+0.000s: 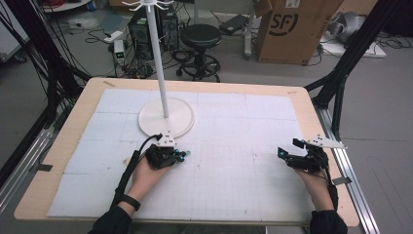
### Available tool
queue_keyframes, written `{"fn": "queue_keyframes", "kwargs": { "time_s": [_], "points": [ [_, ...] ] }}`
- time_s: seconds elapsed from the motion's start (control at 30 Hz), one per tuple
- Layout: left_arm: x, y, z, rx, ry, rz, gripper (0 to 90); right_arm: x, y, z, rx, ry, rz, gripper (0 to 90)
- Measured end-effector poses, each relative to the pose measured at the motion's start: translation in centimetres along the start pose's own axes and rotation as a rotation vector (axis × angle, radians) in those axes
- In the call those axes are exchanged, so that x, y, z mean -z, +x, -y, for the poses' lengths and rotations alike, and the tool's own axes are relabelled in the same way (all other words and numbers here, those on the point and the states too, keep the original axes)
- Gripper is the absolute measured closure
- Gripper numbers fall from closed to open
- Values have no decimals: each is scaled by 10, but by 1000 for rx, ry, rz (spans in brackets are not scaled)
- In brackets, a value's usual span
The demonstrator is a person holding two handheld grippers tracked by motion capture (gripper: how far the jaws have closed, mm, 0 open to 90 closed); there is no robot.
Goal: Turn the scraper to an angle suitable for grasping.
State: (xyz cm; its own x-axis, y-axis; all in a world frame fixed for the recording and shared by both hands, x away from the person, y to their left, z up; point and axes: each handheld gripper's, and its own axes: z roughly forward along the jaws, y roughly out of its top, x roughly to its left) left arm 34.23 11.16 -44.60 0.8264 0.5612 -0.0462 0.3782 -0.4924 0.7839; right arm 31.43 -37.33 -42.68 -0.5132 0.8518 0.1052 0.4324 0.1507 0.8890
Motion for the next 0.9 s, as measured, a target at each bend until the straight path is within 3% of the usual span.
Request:
{"fn": "queue_keyframes", "kwargs": {
  "time_s": [0.2, 0.33, 0.4, 0.53, 0.7, 0.9],
  "points": [
    [26, 4, -4, 38, -113, 30, 848, 0, -1, 0, -1, 1, -2, 193],
    [56, 8, 1, -4, -140, 0, 714, 0, -1, 0, -3, -1, -4, 194],
    [75, 14, 9, -21, -168, -29, 637, 0, -1, 0, -5, 1, -3, 194],
    [112, 31, 27, 2, -246, 5, 485, 0, -1, 0, 2, 5, -1, 194],
    [153, 52, 50, 5, -321, -13, 298, -1, 0, 1, 1, 11, 1, 194],
    [184, 75, 77, 46, -391, -63, 219, -2, -1, 1, -5, 12, 4, 193]
  ]
}}
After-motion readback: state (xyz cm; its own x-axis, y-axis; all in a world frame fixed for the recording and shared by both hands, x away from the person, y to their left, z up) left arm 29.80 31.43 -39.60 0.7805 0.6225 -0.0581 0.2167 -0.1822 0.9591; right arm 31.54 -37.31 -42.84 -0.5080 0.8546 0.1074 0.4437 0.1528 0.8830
